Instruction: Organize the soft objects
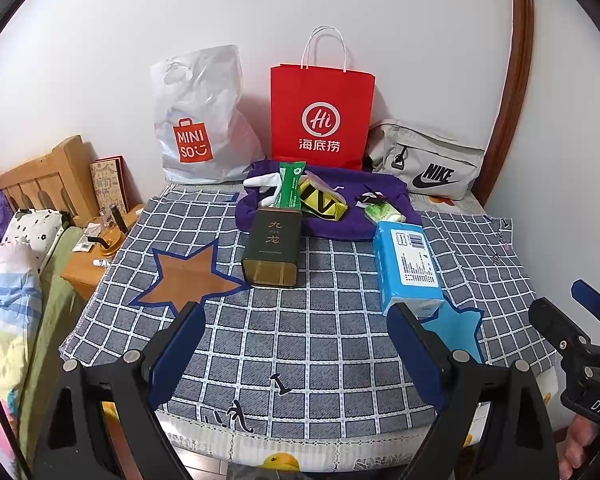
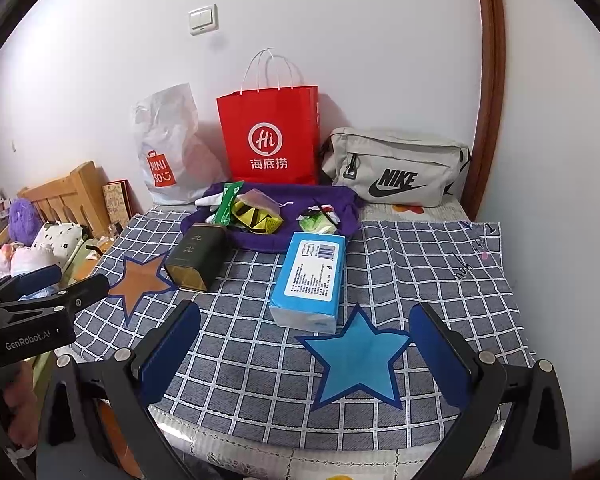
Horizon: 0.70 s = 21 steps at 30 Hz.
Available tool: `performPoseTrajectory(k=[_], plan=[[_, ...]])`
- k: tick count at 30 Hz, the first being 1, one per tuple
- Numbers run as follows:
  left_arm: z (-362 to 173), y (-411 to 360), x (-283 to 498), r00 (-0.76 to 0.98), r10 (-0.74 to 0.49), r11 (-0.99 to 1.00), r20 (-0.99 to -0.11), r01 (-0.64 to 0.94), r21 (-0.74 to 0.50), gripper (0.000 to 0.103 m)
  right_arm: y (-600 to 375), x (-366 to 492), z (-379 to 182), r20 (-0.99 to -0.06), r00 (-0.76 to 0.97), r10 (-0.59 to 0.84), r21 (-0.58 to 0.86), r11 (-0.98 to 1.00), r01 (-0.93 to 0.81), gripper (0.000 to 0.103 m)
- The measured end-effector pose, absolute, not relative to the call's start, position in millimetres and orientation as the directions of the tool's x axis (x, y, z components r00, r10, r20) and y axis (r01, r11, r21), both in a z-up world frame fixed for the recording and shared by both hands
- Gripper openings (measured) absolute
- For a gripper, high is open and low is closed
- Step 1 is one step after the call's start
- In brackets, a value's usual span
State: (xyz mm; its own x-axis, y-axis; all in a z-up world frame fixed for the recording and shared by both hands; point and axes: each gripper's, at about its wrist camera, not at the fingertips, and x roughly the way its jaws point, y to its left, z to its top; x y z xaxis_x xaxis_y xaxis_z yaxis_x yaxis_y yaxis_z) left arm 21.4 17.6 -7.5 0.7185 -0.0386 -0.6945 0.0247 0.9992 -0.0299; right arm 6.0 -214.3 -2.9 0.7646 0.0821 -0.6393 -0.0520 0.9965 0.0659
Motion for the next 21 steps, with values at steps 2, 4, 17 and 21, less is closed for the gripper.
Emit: performPoseTrajectory(k=[2,4,17,21], plan=[[-7.5,17.7,21.3,0.719,-0.038,0.999,-0.694,0.025,-0.029,0.092,-214.0,4.8,-2.6,-0.638,0.766,0.083,0.067,0.996,-0.052,0.103],[-7.6,17.8,21.0,0.719,-0.037,0.999,-0.694,0.023,-0.029,0.092,-214.4,5.0,-2.8,-0.638,0.765,0.083,0.067,0.996,-0.052,0.102],[-7.2,18.2,20.4,0.720,-0.036,0.999,-0.693,0.024,-0.027,0.092,-214.1,4.0,-0.8,-0.637,0.767,0.082,0.065,0.997,-0.052,0.103],[-6.1,19.1,19.3,0.720,-0.034,0.999,-0.694,0.021,-0.026,0.092,-213.6,3.9,-0.7,-0.636,0.767,0.083,0.065,0.996,-0.053,0.102]])
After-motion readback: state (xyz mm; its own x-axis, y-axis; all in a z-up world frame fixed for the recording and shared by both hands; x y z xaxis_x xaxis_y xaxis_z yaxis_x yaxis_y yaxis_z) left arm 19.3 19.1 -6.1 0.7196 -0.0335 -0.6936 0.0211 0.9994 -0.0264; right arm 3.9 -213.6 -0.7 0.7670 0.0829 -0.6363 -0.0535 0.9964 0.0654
